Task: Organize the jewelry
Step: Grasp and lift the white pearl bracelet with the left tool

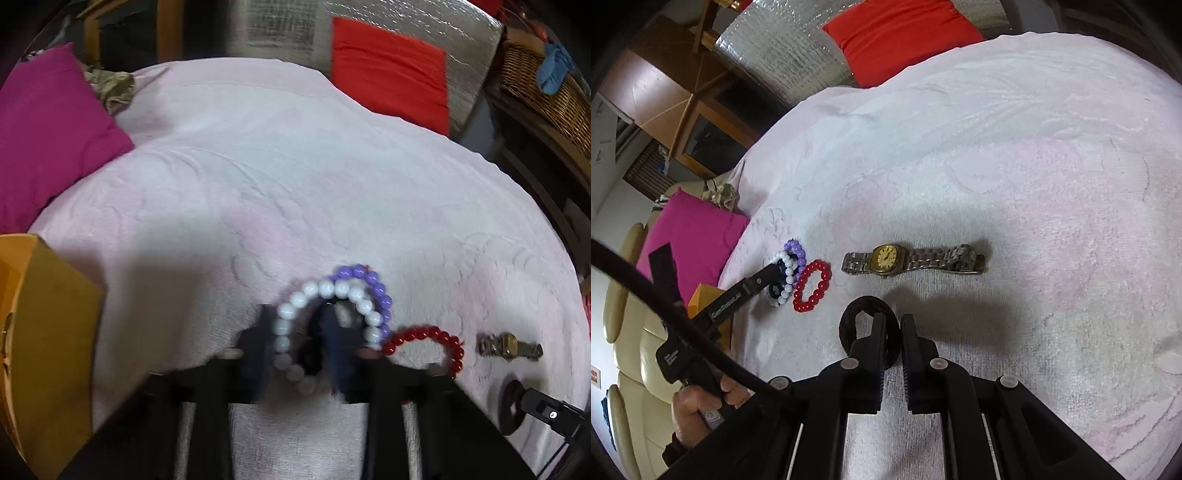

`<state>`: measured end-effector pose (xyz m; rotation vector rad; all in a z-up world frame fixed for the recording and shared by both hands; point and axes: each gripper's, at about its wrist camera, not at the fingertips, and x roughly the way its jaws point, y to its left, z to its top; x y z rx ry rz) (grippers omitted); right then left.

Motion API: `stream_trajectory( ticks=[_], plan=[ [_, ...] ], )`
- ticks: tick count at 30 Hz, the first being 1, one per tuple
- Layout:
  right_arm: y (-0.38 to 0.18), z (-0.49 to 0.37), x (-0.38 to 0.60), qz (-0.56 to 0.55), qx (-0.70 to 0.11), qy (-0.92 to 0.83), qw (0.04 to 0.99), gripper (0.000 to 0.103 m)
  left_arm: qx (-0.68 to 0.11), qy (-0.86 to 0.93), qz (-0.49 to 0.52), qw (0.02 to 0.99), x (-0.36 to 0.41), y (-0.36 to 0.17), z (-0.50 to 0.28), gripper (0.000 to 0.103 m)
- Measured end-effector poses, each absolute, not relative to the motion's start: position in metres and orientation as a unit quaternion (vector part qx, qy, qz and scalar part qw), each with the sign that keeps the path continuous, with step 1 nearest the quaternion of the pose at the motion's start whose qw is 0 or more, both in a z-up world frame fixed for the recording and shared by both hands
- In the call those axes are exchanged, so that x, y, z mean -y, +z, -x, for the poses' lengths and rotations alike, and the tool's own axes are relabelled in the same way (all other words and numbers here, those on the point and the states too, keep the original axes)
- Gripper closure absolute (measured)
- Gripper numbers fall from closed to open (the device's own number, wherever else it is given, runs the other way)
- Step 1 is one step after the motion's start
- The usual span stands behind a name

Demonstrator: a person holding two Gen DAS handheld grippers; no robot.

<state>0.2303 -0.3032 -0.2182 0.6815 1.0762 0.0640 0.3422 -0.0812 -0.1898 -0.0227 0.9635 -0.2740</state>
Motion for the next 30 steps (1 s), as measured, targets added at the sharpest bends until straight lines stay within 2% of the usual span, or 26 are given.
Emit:
stream_trajectory(
  ticks=[1,9,21,23,27,30],
  plan=[
    [-0.219,-0.231,0.302,-0.314,-0.505,0.03,0.803,0.094,-0.46,-0.137,0.01,0.877,0.081,-0.19,-0.341,0.093],
    [-0.214,-0.233,0.298,-0.302,-0.499,0.023,0.812,0.094,-0.507,-0.164,-0.008,0.846,0.077,-0.185,-0.316,0.094],
    [-0.205,-0.227,0.297,-0.299,-0.494,0.013,0.816,0.094,-0.523,-0.189,-0.036,0.83,0.064,-0.181,-0.272,0.093],
    [-0.206,-0.226,0.302,-0.301,-0.494,0.009,0.816,0.093,-0.527,-0.19,-0.035,0.828,0.067,-0.182,-0.273,0.092],
    [-0.214,-0.229,0.306,-0.3,-0.505,0.006,0.809,0.092,-0.525,-0.199,-0.038,0.826,0.072,-0.183,-0.278,0.072],
    [-0.219,-0.234,0.304,-0.301,-0.513,0.01,0.804,0.092,-0.522,-0.2,-0.048,0.828,0.076,-0.183,-0.277,0.069]
  ],
)
